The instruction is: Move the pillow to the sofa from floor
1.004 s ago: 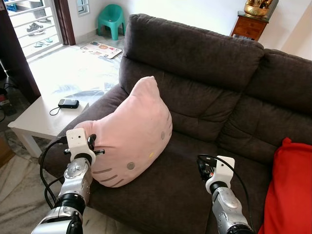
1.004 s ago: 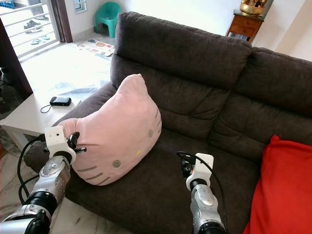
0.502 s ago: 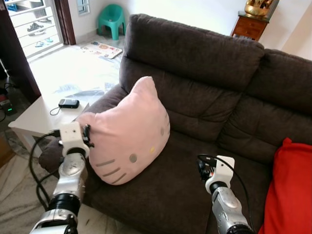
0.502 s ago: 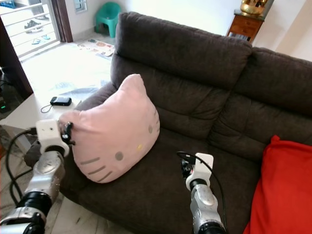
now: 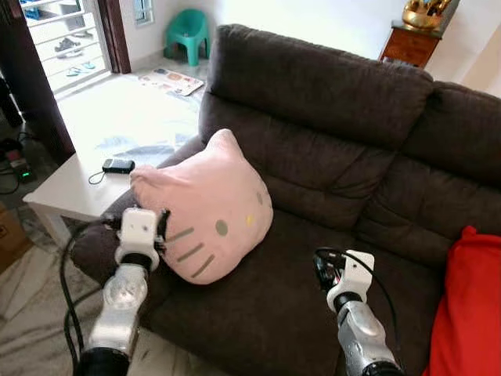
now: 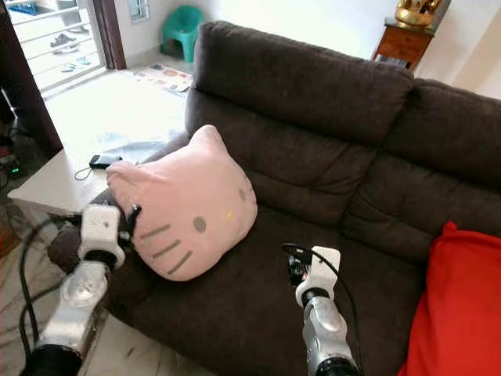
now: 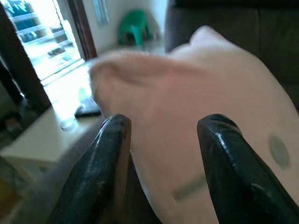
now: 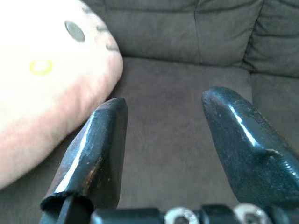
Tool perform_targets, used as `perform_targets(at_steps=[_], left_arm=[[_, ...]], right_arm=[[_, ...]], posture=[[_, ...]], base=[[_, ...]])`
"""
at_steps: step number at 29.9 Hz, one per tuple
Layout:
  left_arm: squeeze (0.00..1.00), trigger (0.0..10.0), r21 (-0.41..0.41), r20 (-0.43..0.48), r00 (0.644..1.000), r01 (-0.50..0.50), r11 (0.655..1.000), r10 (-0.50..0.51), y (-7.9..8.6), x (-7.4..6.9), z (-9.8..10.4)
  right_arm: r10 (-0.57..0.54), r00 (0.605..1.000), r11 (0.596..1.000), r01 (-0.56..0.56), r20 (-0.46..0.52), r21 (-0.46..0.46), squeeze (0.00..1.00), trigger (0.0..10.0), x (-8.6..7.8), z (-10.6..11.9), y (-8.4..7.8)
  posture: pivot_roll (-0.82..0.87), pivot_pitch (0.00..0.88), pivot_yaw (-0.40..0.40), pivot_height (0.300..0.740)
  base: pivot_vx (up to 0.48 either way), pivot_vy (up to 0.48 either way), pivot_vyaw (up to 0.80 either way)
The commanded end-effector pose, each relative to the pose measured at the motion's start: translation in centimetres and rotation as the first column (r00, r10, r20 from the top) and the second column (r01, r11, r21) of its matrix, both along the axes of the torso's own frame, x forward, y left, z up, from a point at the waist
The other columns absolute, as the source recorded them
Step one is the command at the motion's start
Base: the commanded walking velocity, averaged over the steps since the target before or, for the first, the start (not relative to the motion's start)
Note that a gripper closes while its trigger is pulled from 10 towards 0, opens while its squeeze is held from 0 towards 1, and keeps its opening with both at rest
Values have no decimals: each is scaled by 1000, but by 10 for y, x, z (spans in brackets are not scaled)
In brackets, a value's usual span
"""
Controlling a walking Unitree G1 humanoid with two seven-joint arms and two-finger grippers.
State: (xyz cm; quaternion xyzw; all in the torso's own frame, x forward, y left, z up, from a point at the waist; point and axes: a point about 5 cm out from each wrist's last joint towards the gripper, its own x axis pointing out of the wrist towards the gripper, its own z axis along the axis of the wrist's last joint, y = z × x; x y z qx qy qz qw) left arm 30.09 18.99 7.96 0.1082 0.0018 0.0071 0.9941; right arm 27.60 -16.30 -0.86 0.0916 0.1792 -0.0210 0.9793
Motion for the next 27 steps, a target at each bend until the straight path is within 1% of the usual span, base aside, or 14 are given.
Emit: perform_targets(at_steps=[1,3,6,7,9,13,15,17,18,20,22,25,26,27], left_arm=[[0,10000,3,-72,997,29,1000,-29,-5,-2,-12],[0,10000,-49,-197,978,54,997,-63,-7,-9,-38],[0,10000,-66,-246,968,38,997,-53,-4,-14,-49],[0,10000,-107,-290,956,8,994,-39,-1,-18,-57],[0,10000,-139,-342,939,-29,990,-21,3,-23,-68],[0,10000,-108,-404,915,-54,993,5,7,-32,-83],[0,10000,-83,-485,875,-70,994,21,11,-46,-101],[0,10000,-78,-525,850,-95,992,40,14,-53,-109],[0,10000,-100,-543,838,-132,986,57,17,-57,-113],[0,10000,-105,-554,831,-140,985,59,17,-60,-115],[0,10000,-122,-603,793,-190,974,80,21,-69,-124],[0,10000,-151,-652,749,-282,948,118,33,-82,-133],[0,10000,-151,-652,749,-282,948,118,33,-82,-133],[0,10000,-134,-674,729,-282,950,122,35,-88,-137]], right_arm=[[-19,999,1000,18,-31,-18,0,10000,-5,-5,-10],[-45,996,999,44,-83,-14,0,10000,-13,-13,-16],[-58,992,998,56,-113,-20,0,10000,-18,-18,-20],[-71,987,997,67,-146,-31,0,10000,-24,-23,-24],[-97,976,995,91,-196,-37,0,10000,-34,-31,-33],[-114,956,993,101,-270,-59,0,10000,-49,-42,-41],[-122,925,992,98,-361,-85,0,10000,-69,-55,-47],[-130,904,990,98,-408,-97,0,10000,-80,-61,-50],[-144,883,989,107,-447,-107,0,10000,-90,-66,-54],[-153,873,987,115,-463,-108,0,10000,-95,-69,-56],[-156,858,987,115,-489,-113,0,10000,-104,-72,-58],[-145,861,989,116,-487,-89,0,10000,-104,-73,-57],[-145,861,989,116,-487,-89,0,10000,-104,-73,-57],[-133,866,991,109,-481,-77,0,10000,-102,-72,-55]], posture=[[149,0,-127,740],[141,0,-118,740],[135,0,-113,740],[133,0,-109,740],[135,0,-109,740],[131,0,-109,740],[133,0,-113,740],[133,0,-113,740],[133,0,-114,740],[141,0,-116,740],[140,0,-114,740],[136,0,-112,740],[136,0,-112,740],[133,0,-111,740]], base=[[0,0,0],[0,0,0],[0,0,0],[0,0,0],[0,0,0],[0,0,0],[0,0,0],[0,0,0],[0,0,0],[0,0,0],[0,0,0],[0,0,0],[0,0,0],[0,0,0]])
